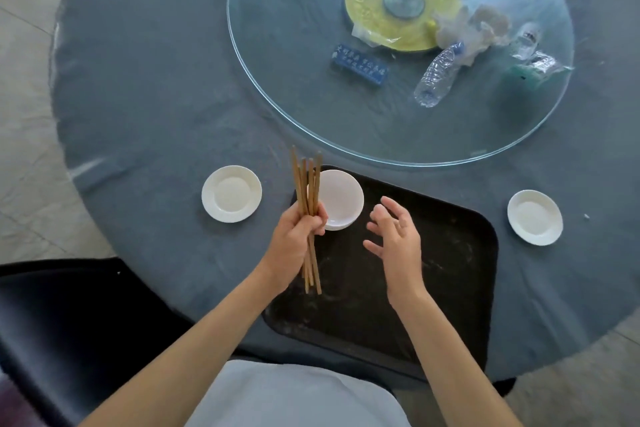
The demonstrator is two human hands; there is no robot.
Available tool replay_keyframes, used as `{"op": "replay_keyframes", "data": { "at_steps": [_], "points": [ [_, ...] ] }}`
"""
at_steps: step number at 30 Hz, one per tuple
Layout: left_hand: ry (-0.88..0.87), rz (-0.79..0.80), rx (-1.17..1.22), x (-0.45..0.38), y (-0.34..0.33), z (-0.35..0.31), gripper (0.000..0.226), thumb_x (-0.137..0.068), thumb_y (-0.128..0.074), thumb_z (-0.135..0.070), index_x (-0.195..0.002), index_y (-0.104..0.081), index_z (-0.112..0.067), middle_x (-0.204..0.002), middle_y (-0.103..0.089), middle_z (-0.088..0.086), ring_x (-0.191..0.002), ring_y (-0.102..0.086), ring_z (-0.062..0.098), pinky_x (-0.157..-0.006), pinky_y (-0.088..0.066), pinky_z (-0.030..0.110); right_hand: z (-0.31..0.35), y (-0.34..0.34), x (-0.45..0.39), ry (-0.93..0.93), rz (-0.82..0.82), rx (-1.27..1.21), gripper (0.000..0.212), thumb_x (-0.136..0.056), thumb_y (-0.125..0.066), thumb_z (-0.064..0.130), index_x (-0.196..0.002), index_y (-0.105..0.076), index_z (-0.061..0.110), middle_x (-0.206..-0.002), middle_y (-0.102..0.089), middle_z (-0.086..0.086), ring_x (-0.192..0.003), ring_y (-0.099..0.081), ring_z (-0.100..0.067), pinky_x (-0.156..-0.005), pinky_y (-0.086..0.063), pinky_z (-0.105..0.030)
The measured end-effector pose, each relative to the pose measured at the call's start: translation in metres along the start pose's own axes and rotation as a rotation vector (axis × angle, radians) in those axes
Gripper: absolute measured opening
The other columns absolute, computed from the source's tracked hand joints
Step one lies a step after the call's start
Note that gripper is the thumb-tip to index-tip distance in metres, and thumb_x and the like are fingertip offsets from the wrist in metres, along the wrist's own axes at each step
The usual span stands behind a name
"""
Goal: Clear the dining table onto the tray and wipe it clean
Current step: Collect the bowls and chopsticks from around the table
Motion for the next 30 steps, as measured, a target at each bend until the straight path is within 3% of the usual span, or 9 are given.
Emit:
{"op": "replay_keyframes", "data": {
  "at_steps": [2, 5, 8, 11, 14, 18, 21, 26, 30],
  "points": [
    [-0.068, 0.091, -0.114, 0.007, -0.017, -0.003, 0.017, -0.091, -0.048, -0.016, -0.088, -0.065, -0.017, -0.081, -0.058, -0.005, -0.082, -0.053, 0.014, -0.083, -0.046, 0.026, 0.037, 0.000, 0.024, 0.233, 0.082, 0.006, 0.041, -0.099, -0.061, 0.048, -0.137, -0.056, 0.033, -0.113, -0.073, 0.013, -0.114, -0.067, -0.008, -0.091, -0.058, -0.024],
    [-0.138, 0.241, -0.171, 0.020, -0.040, -0.002, 0.021, -0.101, -0.046, -0.019, -0.105, -0.066, -0.015, -0.094, -0.065, 0.000, -0.095, -0.061, 0.021, -0.093, -0.053, 0.034, 0.059, -0.011, 0.052, 0.441, 0.209, 0.121, 0.054, -0.089, -0.065, 0.054, -0.138, -0.053, 0.036, -0.131, -0.066, 0.017, -0.127, -0.060, -0.008, -0.106, -0.050, -0.025],
    [-0.221, 0.305, -0.240, 0.032, -0.053, 0.001, 0.020, -0.105, -0.042, -0.020, -0.114, -0.060, -0.024, -0.090, -0.061, -0.017, -0.088, -0.059, 0.012, -0.084, -0.054, 0.028, 0.054, -0.023, 0.064, 0.532, 0.250, 0.257, 0.058, -0.086, -0.073, 0.055, -0.138, -0.051, 0.043, -0.138, -0.061, 0.016, -0.134, -0.054, -0.012, -0.110, -0.043, -0.021],
    [-0.211, 0.282, -0.250, 0.036, -0.050, 0.014, 0.025, -0.106, -0.044, -0.017, -0.121, -0.059, -0.030, -0.098, -0.065, -0.006, -0.097, -0.062, 0.022, -0.088, -0.056, 0.030, 0.048, -0.027, 0.069, 0.545, 0.201, 0.229, 0.044, -0.088, -0.077, 0.042, -0.128, -0.058, 0.047, -0.129, -0.066, 0.011, -0.128, -0.059, -0.015, -0.103, -0.051, -0.023],
    [-0.180, 0.273, -0.275, 0.036, -0.045, 0.029, 0.024, -0.106, -0.044, -0.011, -0.124, -0.061, -0.014, -0.102, -0.067, 0.005, -0.103, -0.066, 0.025, -0.088, -0.056, 0.031, 0.040, -0.028, 0.068, 0.491, 0.151, 0.184, 0.027, -0.089, -0.073, 0.047, -0.114, -0.064, 0.049, -0.119, -0.070, 0.008, -0.118, -0.065, -0.015, -0.096, -0.057, -0.026],
    [-0.202, 0.274, -0.373, 0.034, -0.039, 0.039, 0.023, -0.105, -0.047, -0.011, -0.121, -0.064, -0.006, -0.105, -0.072, 0.005, -0.105, -0.070, 0.022, -0.090, -0.059, 0.032, 0.024, -0.032, 0.065, 0.438, 0.120, 0.280, 0.030, -0.088, -0.073, 0.043, -0.114, -0.074, 0.027, -0.115, -0.068, 0.008, -0.119, -0.059, -0.004, -0.090, -0.056, -0.017],
    [-0.215, 0.281, -0.422, 0.034, -0.038, 0.046, 0.021, -0.105, -0.049, -0.011, -0.120, -0.063, -0.008, -0.107, -0.071, 0.005, -0.106, -0.069, 0.019, -0.091, -0.059, 0.034, 0.019, -0.034, 0.065, 0.452, 0.075, 0.438, 0.037, -0.085, -0.077, 0.044, -0.115, -0.076, 0.023, -0.108, -0.068, 0.011, -0.117, -0.048, 0.000, -0.087, -0.049, -0.008],
    [-0.224, 0.339, -0.497, 0.034, -0.039, 0.058, 0.024, -0.105, -0.049, -0.011, -0.124, -0.063, -0.017, -0.118, -0.070, 0.000, -0.115, -0.066, 0.012, -0.101, -0.055, 0.039, 0.013, -0.035, 0.059, 0.362, 0.150, 0.410, 0.021, -0.088, -0.081, 0.036, -0.104, -0.075, 0.023, -0.102, -0.070, 0.005, -0.091, -0.069, -0.004, -0.081, -0.057, -0.017],
    [-0.188, 0.415, -0.476, 0.039, -0.047, 0.053, 0.034, -0.107, -0.046, -0.017, -0.140, -0.053, -0.016, -0.123, -0.067, 0.000, -0.118, -0.063, 0.014, -0.102, -0.052, 0.029, 0.016, -0.022, 0.059, 0.289, 0.220, 0.231, 0.017, -0.087, -0.082, 0.027, -0.101, -0.075, 0.021, -0.090, -0.075, 0.003, -0.086, -0.073, -0.016, -0.077, -0.063, -0.031]
  ]
}}
Point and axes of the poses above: each hand's wrist, its own x-axis away from the middle knuckle, its own y-axis out of the back of the hand, z = x × y, the point moved 9 cm from there along -x, towards the middle knuckle
